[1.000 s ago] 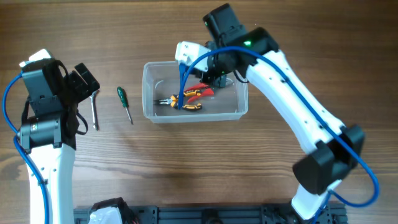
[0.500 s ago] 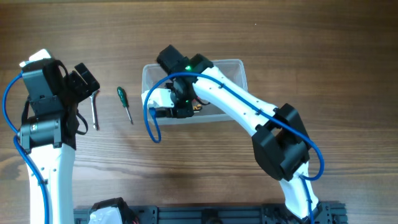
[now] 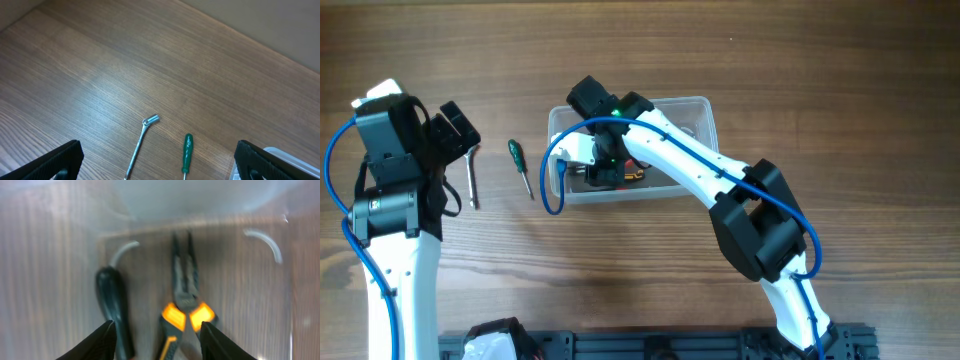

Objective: Pack container
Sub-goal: 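Place the red screwdriver into the box and withdraw the right gripper, then grasp the green-handled screwdriver with the left gripper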

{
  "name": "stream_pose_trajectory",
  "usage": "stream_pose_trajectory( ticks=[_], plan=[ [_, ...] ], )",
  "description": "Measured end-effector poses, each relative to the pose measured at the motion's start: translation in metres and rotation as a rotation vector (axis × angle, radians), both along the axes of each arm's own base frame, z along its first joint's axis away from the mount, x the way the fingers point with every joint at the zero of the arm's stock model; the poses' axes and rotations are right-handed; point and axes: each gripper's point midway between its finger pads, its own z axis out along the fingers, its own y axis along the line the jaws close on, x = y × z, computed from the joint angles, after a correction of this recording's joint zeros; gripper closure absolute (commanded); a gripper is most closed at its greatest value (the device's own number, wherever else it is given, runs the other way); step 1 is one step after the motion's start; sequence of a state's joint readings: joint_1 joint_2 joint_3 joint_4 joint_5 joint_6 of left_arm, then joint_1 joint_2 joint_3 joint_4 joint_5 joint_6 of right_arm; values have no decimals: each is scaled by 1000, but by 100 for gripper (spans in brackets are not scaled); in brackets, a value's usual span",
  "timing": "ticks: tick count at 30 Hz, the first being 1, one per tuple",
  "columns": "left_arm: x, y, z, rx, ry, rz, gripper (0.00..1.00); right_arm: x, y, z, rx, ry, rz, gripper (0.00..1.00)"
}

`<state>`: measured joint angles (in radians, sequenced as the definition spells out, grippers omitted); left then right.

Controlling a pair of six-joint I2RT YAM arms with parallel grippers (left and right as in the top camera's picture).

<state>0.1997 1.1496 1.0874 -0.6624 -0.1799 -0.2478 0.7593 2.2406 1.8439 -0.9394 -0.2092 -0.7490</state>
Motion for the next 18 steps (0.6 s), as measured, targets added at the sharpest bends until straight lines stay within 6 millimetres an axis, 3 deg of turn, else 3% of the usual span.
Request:
stream_pose_trajectory(
  ticks=[3, 6, 8, 10, 11, 13, 15, 18],
  plan=[
    [0, 0, 0, 0, 0, 0, 0, 29, -15, 14, -37, -58, -197, 29],
    [0, 0, 0, 0, 0, 0, 0, 88, -68, 86, 58, -153, -571, 14],
    [0, 0, 0, 0, 0, 0, 0, 125, -141, 148, 177, -187, -894, 12],
    [0, 0, 0, -1, 0, 0, 0, 150, -239, 189, 269, -200, -1219, 5],
    [0, 0, 0, 0, -1, 0, 0, 155, -288, 195, 286, -189, -1369, 4],
    [1, -4, -1, -17, 0, -17, 0, 150, -363, 184, 267, -130, -1603, 1],
    [-1, -20, -9, -97, 18, -70, 0, 142, -403, 171, 259, -78, -1752, 0],
    [3, -40, -25, -242, 50, -89, 0, 132, -427, 156, 250, -25, -1855, 0]
  ],
)
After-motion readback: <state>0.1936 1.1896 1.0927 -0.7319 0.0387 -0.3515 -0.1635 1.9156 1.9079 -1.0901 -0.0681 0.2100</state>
